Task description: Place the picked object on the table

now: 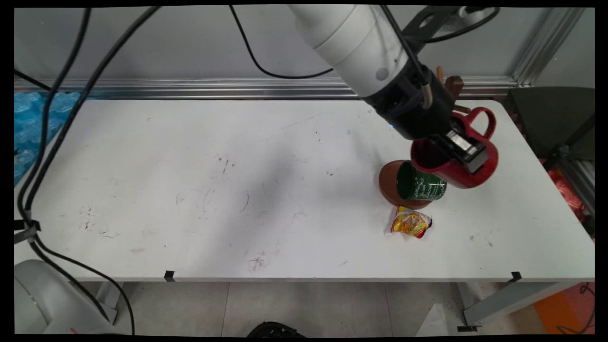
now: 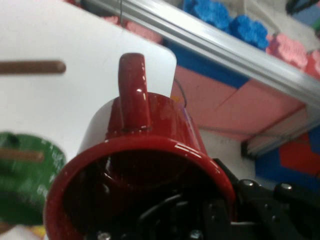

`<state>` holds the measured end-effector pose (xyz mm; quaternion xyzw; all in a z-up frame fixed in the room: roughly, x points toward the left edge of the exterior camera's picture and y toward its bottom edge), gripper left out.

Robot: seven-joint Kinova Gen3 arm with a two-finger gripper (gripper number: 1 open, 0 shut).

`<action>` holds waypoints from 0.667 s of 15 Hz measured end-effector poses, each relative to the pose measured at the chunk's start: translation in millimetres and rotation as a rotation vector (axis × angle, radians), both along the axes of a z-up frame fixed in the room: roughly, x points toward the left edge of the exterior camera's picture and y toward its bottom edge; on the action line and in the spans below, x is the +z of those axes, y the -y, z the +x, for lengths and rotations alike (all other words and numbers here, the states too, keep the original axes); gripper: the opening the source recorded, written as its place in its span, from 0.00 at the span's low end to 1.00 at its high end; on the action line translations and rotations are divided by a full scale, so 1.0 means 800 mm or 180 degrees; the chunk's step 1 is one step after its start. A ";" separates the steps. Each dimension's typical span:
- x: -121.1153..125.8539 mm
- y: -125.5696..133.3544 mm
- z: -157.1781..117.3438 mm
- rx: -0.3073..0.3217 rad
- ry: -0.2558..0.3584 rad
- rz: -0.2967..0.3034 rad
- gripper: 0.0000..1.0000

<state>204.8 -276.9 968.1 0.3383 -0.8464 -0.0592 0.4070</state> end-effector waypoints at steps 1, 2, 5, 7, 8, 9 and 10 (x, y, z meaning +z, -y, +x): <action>0.001 -0.002 0.004 -0.0021 0.0045 -0.0007 0.00; 0.003 -0.004 0.010 -0.0052 0.0115 -0.0018 0.00; 0.011 -0.008 0.033 -0.0107 0.0340 -0.0053 0.00; 0.021 -0.008 0.056 -0.0113 0.0551 -0.0079 0.00; 0.024 -0.007 0.063 -0.0109 0.0611 -0.0087 0.00; 0.030 -0.006 0.076 -0.0103 0.0723 -0.0099 0.00; 0.033 -0.005 0.084 -0.0099 0.0785 -0.0106 0.00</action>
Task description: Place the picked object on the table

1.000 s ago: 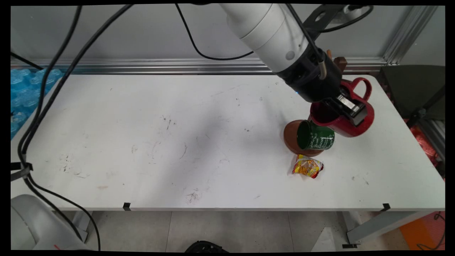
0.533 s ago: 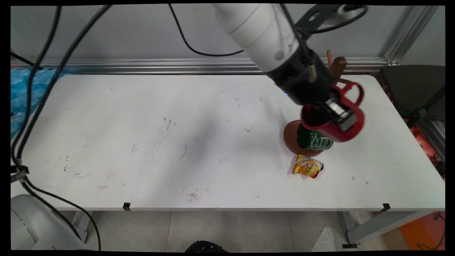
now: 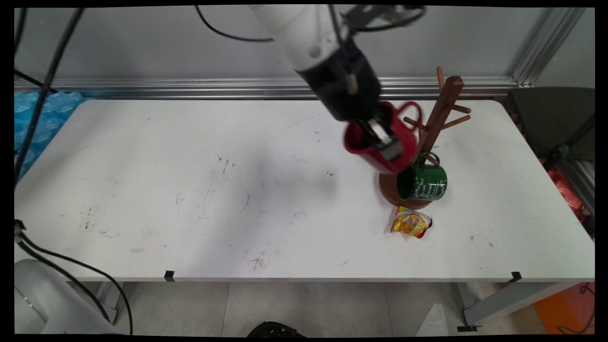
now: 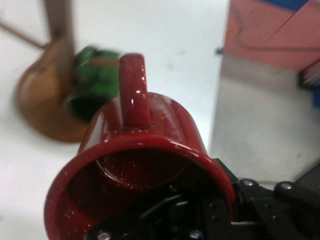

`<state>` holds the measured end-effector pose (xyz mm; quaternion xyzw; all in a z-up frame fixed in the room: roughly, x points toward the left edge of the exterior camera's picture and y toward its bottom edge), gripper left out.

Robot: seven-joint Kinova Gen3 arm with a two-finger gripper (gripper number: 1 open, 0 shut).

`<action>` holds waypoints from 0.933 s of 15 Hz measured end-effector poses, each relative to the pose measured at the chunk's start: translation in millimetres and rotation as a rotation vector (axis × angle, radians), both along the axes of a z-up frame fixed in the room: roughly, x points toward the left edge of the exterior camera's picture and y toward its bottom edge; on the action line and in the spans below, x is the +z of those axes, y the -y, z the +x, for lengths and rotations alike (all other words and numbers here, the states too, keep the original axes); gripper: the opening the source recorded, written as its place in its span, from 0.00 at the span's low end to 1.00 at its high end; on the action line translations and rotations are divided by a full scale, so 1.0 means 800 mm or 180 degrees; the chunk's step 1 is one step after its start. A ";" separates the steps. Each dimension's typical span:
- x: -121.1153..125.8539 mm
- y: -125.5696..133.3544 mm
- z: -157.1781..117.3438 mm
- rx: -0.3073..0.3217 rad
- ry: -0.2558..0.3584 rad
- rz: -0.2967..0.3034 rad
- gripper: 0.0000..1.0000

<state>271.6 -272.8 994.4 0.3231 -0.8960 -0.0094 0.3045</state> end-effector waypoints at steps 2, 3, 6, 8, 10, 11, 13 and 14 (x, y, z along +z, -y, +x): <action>0.010 0.005 0.024 0.0026 0.0211 -0.0034 0.00; 0.015 0.009 0.037 0.0049 0.0321 -0.0055 0.00; 0.025 0.022 0.069 0.0098 0.0637 -0.0103 0.00; 0.028 0.031 0.083 0.0109 0.0801 -0.0137 0.00; 0.029 0.043 0.097 0.0110 0.0972 -0.0163 0.00; 0.028 0.050 0.105 0.0110 0.1071 -0.0168 0.00; 0.024 0.062 0.119 0.0096 0.1226 -0.0170 0.00; 0.022 0.067 0.124 0.0085 0.1286 -0.0167 0.00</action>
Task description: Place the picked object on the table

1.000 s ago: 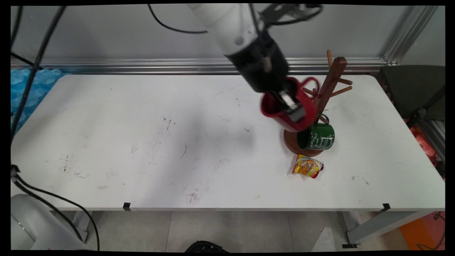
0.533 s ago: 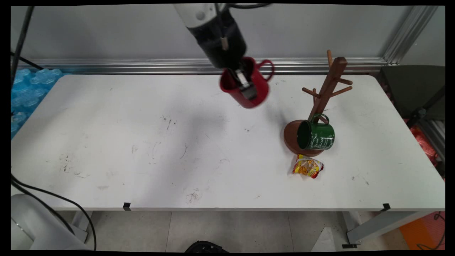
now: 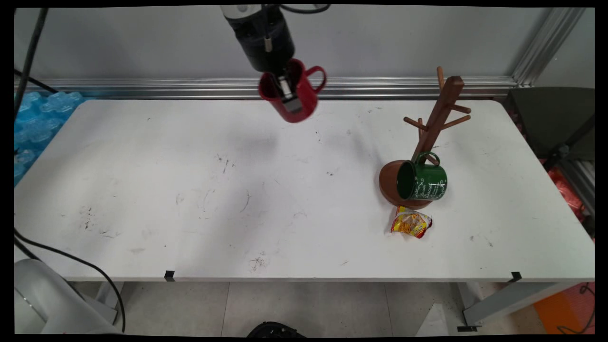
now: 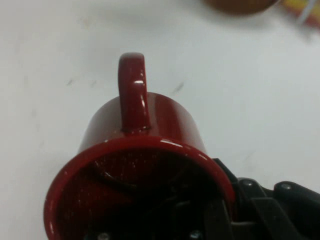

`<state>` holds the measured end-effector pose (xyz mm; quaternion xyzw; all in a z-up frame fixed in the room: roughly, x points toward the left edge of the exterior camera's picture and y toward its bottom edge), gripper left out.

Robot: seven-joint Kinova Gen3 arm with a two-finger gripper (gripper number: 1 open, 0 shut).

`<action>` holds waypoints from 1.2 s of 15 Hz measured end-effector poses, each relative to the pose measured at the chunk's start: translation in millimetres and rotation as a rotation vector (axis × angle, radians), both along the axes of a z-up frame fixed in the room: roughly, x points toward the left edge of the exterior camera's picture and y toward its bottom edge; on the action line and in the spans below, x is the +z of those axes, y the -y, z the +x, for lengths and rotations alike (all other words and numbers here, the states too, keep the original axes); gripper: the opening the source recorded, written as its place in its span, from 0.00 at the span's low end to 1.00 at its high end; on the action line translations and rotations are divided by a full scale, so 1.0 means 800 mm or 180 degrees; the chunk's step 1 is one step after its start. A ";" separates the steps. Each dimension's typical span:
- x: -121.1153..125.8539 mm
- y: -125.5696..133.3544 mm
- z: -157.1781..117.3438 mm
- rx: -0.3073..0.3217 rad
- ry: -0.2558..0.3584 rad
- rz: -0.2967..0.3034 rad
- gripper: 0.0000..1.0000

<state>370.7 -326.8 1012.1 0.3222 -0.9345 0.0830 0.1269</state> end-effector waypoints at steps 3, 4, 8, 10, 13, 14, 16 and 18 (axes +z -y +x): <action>-0.017 0.022 0.024 -0.0052 0.0255 0.0080 0.00; -0.023 0.028 0.031 -0.0066 0.0319 0.0112 0.00; -0.053 0.048 0.055 -0.0116 0.0536 0.0277 0.00; -0.068 0.054 0.065 -0.0152 0.0617 0.0366 0.00; -0.087 0.061 0.078 -0.0204 0.0719 0.0477 0.00; -0.095 0.065 0.083 -0.0225 0.0760 0.0521 0.00; -0.106 0.070 0.090 -0.0260 0.0813 0.0583 0.00; -0.120 0.077 0.098 -0.0308 0.0873 0.0657 0.00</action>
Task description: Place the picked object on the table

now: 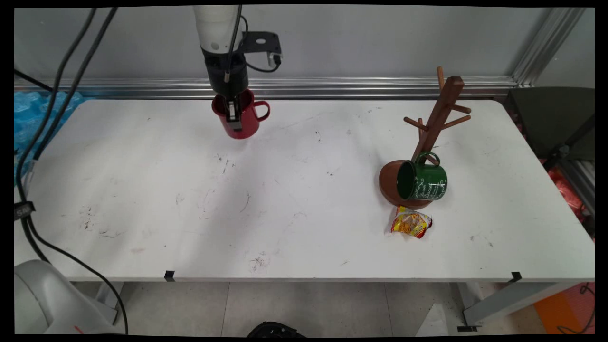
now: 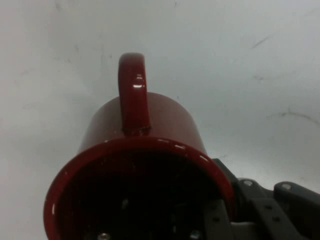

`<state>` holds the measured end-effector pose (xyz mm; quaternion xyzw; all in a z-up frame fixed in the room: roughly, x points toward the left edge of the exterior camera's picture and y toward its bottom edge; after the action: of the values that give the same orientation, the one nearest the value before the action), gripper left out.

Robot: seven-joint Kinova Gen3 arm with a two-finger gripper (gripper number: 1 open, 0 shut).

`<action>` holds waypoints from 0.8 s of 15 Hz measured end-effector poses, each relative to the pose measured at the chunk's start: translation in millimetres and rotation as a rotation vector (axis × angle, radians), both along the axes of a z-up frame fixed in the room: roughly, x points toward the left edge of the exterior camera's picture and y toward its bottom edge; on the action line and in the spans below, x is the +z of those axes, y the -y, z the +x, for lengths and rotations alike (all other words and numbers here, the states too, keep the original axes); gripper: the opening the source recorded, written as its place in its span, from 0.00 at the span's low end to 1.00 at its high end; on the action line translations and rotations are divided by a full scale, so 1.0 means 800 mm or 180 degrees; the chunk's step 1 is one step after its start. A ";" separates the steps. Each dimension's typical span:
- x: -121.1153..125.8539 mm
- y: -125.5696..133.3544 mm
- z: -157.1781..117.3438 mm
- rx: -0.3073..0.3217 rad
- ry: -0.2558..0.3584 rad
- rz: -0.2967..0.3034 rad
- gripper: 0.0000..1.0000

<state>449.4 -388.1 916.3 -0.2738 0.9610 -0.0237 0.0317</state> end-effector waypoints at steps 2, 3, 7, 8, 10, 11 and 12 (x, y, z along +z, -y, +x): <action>-0.013 0.007 0.006 -0.0042 0.0050 0.0070 0.00; -0.020 0.011 0.009 -0.0062 0.0075 0.0105 0.00; -0.041 0.021 0.018 -0.0129 0.0147 0.0202 0.00; -0.045 0.023 0.019 -0.0143 0.0162 0.0219 0.00; -0.056 0.027 0.023 -0.0174 0.0186 0.0249 0.00; -0.061 0.028 0.024 -0.0186 0.0193 0.0260 0.00; -0.064 0.029 0.024 -0.0193 0.0196 0.0266 0.00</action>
<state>468.8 -411.5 865.3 -0.2421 0.9676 0.0071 0.0719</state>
